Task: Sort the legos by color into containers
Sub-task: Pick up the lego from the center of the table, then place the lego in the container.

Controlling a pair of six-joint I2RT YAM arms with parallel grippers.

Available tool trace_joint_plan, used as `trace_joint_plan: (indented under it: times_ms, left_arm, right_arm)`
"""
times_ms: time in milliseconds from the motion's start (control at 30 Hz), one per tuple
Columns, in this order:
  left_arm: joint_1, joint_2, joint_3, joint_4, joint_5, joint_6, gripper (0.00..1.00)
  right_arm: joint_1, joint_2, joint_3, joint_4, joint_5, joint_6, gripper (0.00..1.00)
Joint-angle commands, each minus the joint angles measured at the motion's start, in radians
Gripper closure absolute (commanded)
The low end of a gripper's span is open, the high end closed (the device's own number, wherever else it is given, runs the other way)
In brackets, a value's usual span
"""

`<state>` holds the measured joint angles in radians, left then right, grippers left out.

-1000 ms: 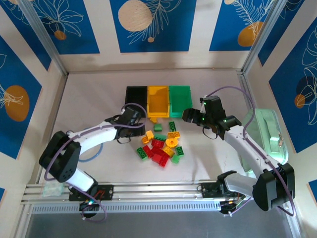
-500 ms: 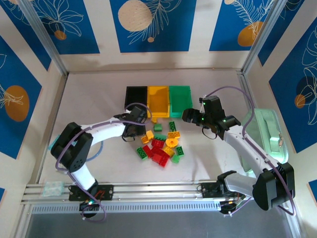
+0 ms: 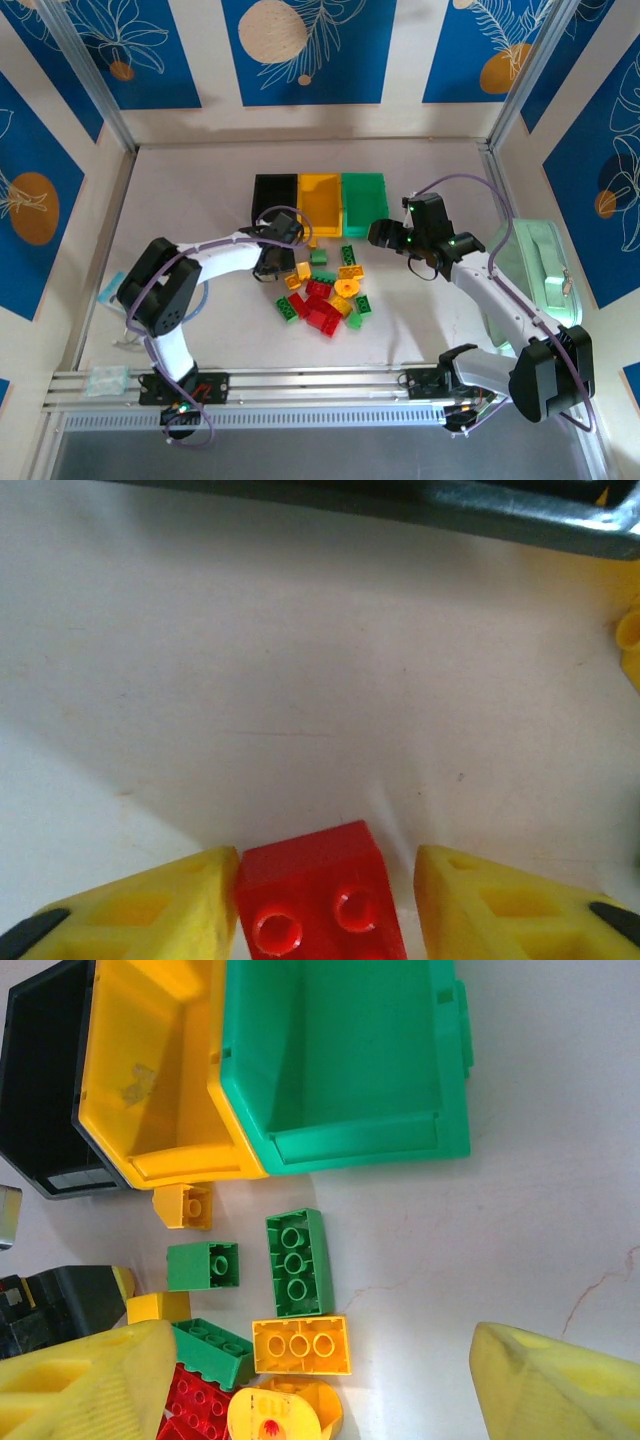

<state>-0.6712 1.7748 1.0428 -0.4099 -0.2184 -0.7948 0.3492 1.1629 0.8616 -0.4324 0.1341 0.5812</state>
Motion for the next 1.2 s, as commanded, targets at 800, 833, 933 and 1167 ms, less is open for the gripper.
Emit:
trace_joint_plan:
  times_ms: [800, 833, 933, 1167]
  left_arm:
    - [0.046, -0.065, 0.206, -0.147, -0.092, 0.133, 0.66]
    - [0.056, -0.058, 0.226, -0.149, -0.089, 0.141, 0.66]
    - [0.089, -0.026, 0.302, -0.158, -0.076, 0.174, 0.66]
    - [0.151, 0.092, 0.49, -0.204, -0.069, 0.241, 0.66]
  right_arm:
    - [-0.015, -0.057, -0.07, 0.006, -0.019, 0.028, 0.24]
    - [-0.013, -0.062, -0.074, 0.006, -0.019, 0.028, 0.23]
    - [-0.01, -0.076, -0.089, 0.0, -0.019, 0.028, 0.24]
    - [-0.01, -0.107, -0.119, -0.011, -0.025, 0.027, 0.24]
